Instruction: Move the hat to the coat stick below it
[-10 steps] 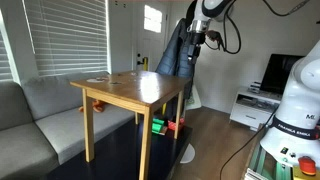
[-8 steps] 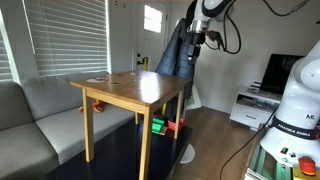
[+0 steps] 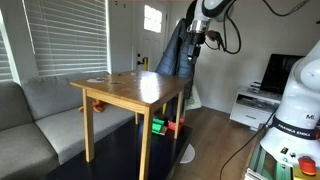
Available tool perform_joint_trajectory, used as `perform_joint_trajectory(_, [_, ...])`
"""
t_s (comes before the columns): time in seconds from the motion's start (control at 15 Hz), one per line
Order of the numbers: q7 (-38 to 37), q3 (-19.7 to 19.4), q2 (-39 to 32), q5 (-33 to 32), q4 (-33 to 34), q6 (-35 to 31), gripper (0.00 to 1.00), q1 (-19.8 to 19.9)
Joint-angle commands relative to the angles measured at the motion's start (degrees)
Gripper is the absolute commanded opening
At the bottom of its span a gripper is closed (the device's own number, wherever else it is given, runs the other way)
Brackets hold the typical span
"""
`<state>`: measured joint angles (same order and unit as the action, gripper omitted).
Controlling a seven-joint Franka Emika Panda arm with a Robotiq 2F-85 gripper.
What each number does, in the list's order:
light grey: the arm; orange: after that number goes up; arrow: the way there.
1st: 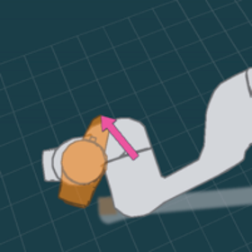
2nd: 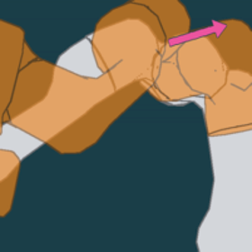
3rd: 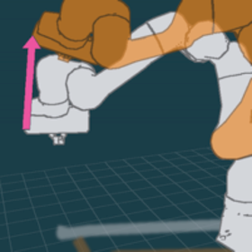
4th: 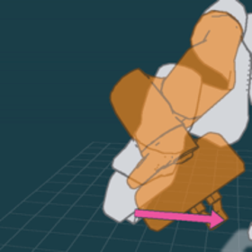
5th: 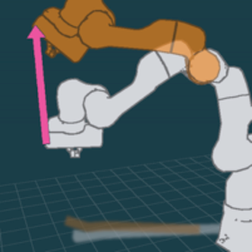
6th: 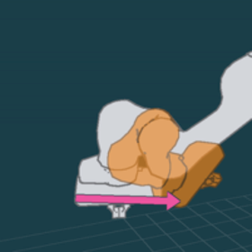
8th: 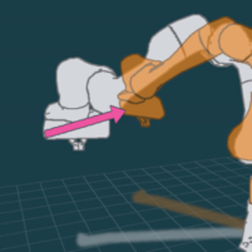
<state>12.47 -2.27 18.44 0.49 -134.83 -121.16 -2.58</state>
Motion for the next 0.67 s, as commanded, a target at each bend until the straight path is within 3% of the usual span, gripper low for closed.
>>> perform_joint_trajectory(0.0, [0.05, 0.24, -0.01, 0.08, 0.1, 0.14, 1.0, 0.25])
perform_joint_trajectory(0.53, [0.05, 0.24, -0.01, 0.08, 0.1, 0.14, 1.0, 0.25])
perform_joint_trajectory(0.6, [-1.31, 0.32, 0.02, -2.48, 0.61, -1.23, 1.0, 1.47])
